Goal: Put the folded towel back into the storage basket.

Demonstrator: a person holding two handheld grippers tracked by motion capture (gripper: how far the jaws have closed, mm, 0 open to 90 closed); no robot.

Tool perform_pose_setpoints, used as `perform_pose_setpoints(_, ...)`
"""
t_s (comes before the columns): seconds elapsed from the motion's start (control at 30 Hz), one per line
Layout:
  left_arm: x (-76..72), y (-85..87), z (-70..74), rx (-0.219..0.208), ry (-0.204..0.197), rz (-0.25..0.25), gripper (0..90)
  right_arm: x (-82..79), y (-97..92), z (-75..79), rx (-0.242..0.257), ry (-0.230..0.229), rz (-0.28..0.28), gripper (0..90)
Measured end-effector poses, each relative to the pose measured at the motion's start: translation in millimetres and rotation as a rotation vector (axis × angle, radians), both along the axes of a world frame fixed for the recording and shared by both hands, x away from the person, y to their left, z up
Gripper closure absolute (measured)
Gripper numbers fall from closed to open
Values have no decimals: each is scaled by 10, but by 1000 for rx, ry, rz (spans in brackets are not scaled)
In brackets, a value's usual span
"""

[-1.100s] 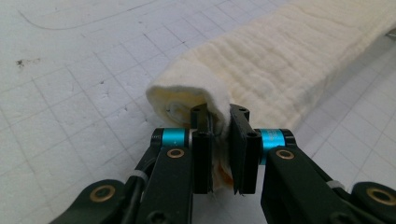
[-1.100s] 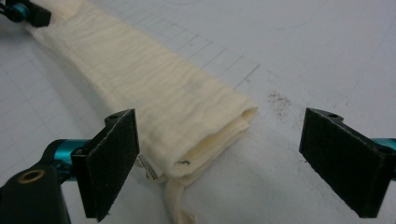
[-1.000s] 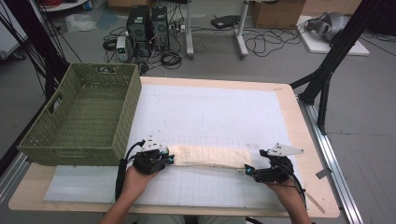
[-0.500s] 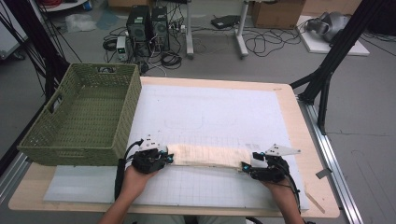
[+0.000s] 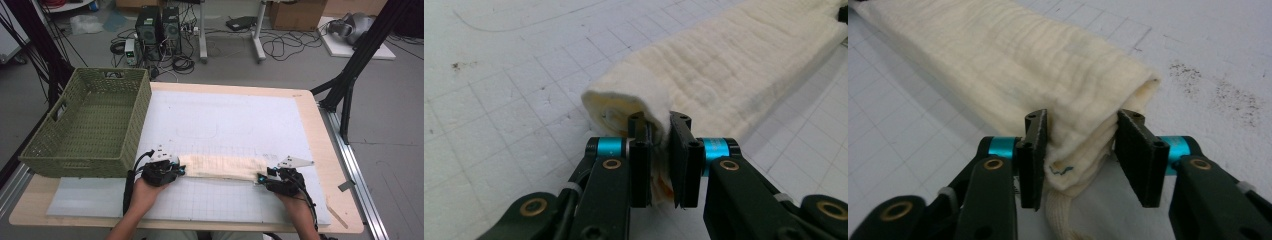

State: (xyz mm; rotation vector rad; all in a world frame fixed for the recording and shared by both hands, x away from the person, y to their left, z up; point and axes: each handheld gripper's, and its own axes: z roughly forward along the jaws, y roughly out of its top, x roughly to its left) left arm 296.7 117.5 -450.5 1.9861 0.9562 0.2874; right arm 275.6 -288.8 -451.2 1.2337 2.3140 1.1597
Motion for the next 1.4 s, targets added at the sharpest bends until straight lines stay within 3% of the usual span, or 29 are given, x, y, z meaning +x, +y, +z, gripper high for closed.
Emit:
perform_pose_setpoints(0.17, 1, -9, -2, 12, -5, 0, 802, -26, 37, 3, 13, 3, 18, 742)
perform_pose_setpoints(0.43, -14, -6, 42, 17, -15, 1, 808, -33, 68, 33, -19, -16, 35, 800)
perform_pose_setpoints(0.57, -21, 17, 87, -6, -28, 5, 809, -22, 55, 53, -13, -12, 43, 810)
perform_pose_setpoints(0.7, -32, 36, 121, -26, -34, 4, 810, -16, 24, 80, 26, -14, 32, 810)
perform_pose_setpoints(0.93, -76, 61, 254, -63, -66, -5, 810, -24, -10, 170, 52, -47, 22, 811)
perform_pose_setpoints(1.4, -111, 74, 403, -99, -100, -10, 810, -27, -31, 260, 66, -79, 16, 811)
